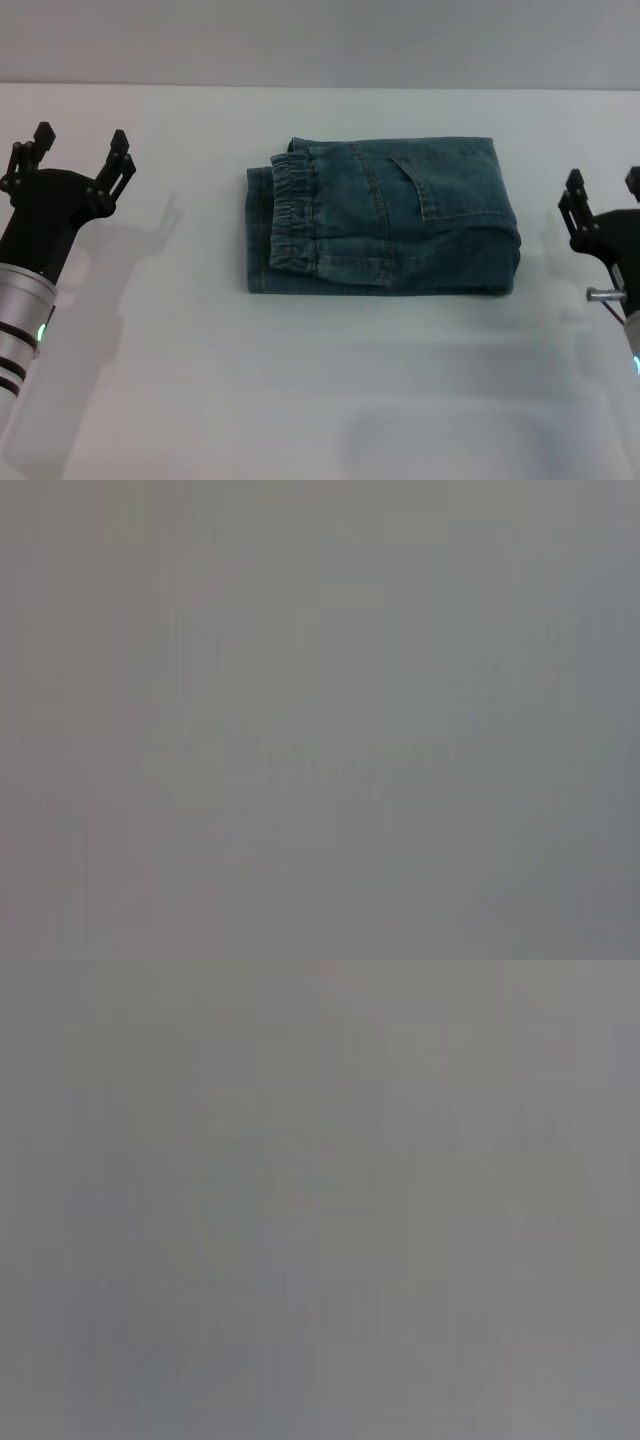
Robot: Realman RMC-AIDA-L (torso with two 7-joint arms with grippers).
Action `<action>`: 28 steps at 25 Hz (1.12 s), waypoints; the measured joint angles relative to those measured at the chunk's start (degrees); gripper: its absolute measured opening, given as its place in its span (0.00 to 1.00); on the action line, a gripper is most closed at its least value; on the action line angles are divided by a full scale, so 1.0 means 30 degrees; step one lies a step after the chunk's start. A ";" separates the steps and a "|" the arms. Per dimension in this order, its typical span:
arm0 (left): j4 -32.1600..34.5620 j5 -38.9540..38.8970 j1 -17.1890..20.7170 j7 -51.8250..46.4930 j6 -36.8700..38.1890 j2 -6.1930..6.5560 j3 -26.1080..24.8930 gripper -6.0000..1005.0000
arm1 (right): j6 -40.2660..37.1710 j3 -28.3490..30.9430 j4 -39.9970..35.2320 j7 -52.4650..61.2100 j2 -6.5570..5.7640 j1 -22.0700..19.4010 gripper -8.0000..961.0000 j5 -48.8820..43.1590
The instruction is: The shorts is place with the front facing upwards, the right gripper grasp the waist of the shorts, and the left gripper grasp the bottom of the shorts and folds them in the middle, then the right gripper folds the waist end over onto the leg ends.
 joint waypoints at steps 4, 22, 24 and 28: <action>-0.0030 0.0000 0.0002 -0.0003 -0.0343 0.0000 -0.0003 0.86 | 0.0246 0.0145 -0.0160 -0.0082 -0.0083 0.0410 0.66 -0.0839; -0.0173 -0.0031 -0.0190 0.0054 -0.0483 0.0000 -0.0266 0.86 | 0.0129 0.0291 0.0069 -0.0031 -0.0051 0.0316 0.66 -0.0648; -0.0104 -0.0029 -0.0190 0.0128 -0.0489 0.0000 -0.0265 0.86 | 0.0154 0.0294 0.0095 -0.0030 -0.0049 0.0282 0.66 -0.0645; 0.0113 -0.0029 -0.0371 0.0190 -0.0780 0.0013 -0.0334 0.86 | 0.0252 0.0398 0.0147 -0.0056 -0.0047 0.0233 0.66 -0.0620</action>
